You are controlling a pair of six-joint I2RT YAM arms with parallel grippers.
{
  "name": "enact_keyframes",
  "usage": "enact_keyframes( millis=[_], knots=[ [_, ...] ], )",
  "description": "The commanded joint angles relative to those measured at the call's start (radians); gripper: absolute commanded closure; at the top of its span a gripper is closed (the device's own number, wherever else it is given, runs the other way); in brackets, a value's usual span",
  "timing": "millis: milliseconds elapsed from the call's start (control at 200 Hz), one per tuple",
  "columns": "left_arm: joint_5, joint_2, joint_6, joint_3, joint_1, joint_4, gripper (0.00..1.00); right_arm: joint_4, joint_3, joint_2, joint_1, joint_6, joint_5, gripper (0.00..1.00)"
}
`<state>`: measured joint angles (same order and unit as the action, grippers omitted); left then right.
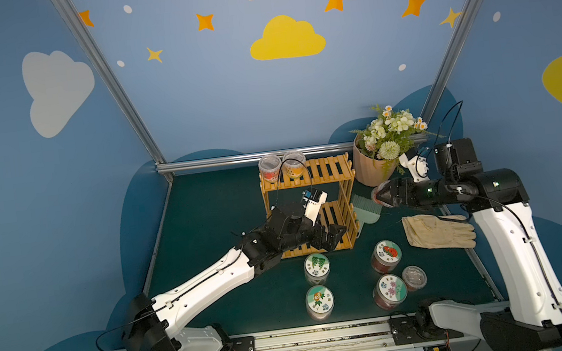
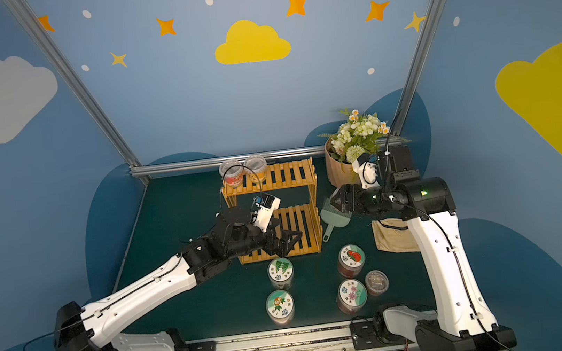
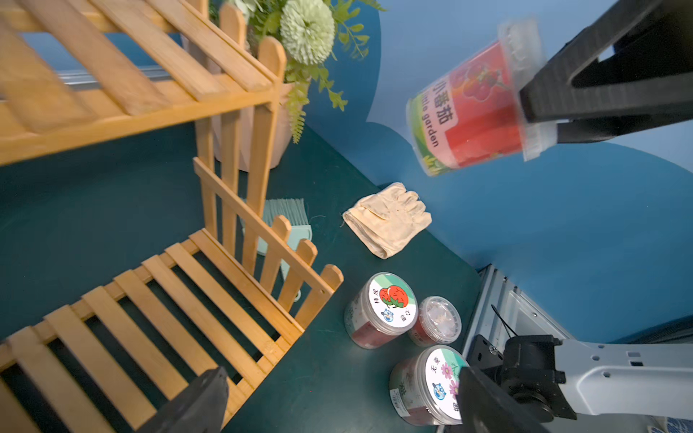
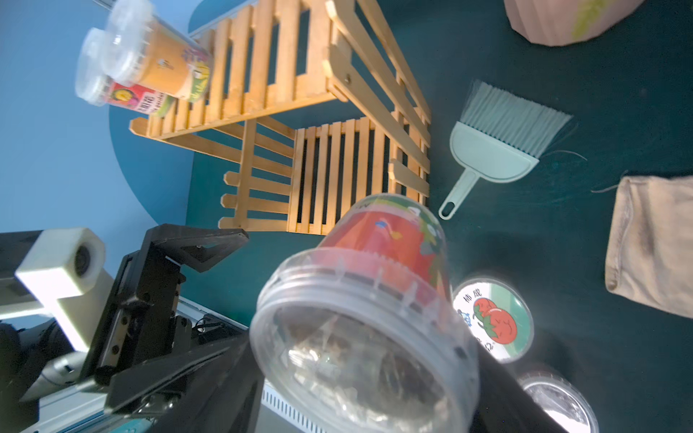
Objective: Place the seed container on the shelf
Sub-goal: Pick up the seed jar at the center of the board, then place the seed jar on the shelf.
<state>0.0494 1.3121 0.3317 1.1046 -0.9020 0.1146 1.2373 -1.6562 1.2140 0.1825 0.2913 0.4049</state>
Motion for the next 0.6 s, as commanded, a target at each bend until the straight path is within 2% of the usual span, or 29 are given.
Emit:
enact_keyframes(
  millis=[0,305,596],
  knots=[
    [-0.044,-0.039,-0.029,-0.019,0.013,-0.010,0.00,-0.050,-0.063,0.036,0.059,0.018,-0.013,0.26],
    [-0.066,-0.083,-0.008,-0.031,0.039,-0.013,0.00,-0.029,-0.311,0.262,0.229,-0.015,-0.106,0.26],
    [-0.091,-0.106,0.027,-0.032,0.079,-0.002,0.00,0.038,-0.528,0.467,0.296,-0.035,-0.176,0.25]
  ],
)
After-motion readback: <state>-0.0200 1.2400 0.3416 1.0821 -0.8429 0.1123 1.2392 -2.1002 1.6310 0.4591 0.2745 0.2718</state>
